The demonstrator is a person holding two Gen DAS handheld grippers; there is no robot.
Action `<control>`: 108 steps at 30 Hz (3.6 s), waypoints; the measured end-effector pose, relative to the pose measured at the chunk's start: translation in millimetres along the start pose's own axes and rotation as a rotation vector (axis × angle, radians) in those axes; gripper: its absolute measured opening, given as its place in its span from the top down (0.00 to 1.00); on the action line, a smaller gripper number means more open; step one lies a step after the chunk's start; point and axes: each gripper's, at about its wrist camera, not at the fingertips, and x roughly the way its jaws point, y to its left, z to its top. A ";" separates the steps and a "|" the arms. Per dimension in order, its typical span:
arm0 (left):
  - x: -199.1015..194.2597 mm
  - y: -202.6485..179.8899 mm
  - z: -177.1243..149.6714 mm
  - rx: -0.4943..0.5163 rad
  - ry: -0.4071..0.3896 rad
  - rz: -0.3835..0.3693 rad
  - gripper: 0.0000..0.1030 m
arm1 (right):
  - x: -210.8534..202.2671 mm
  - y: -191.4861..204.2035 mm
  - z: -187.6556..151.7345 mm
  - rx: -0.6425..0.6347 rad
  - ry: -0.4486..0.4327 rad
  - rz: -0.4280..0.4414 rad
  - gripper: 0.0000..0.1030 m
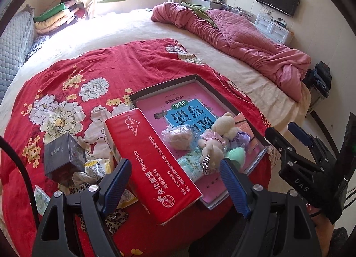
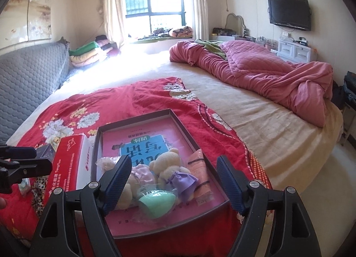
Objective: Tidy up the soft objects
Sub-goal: 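Move both tools back from the tray toward the remaining pile, then grasp the leopard-print scrunchie with the left tool while the right tool grasps the yellow snack bag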
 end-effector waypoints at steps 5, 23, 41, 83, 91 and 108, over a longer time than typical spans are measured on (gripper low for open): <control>-18.4 8.9 -7.2 -0.006 -0.032 0.025 0.22 | -5.6 6.0 3.4 -0.019 0.012 -0.016 0.23; -57.3 43.3 -25.7 -0.036 -0.076 0.070 0.21 | -44.2 31.2 23.0 -0.073 -0.043 0.008 0.23; -117.5 120.9 -44.8 -0.136 -0.131 0.223 0.21 | -76.9 95.0 38.1 -0.193 -0.067 0.152 0.22; 64.8 191.7 -110.4 -0.326 0.200 0.061 0.34 | 22.8 247.2 -26.6 -0.689 0.142 0.312 0.22; 67.8 199.8 -111.4 -0.385 0.166 -0.098 0.91 | 56.5 275.4 -31.5 -0.788 0.240 0.258 0.22; 6.9 244.0 -124.4 -0.386 0.068 -0.075 0.92 | 113.5 338.4 -67.7 -0.994 0.409 0.021 0.24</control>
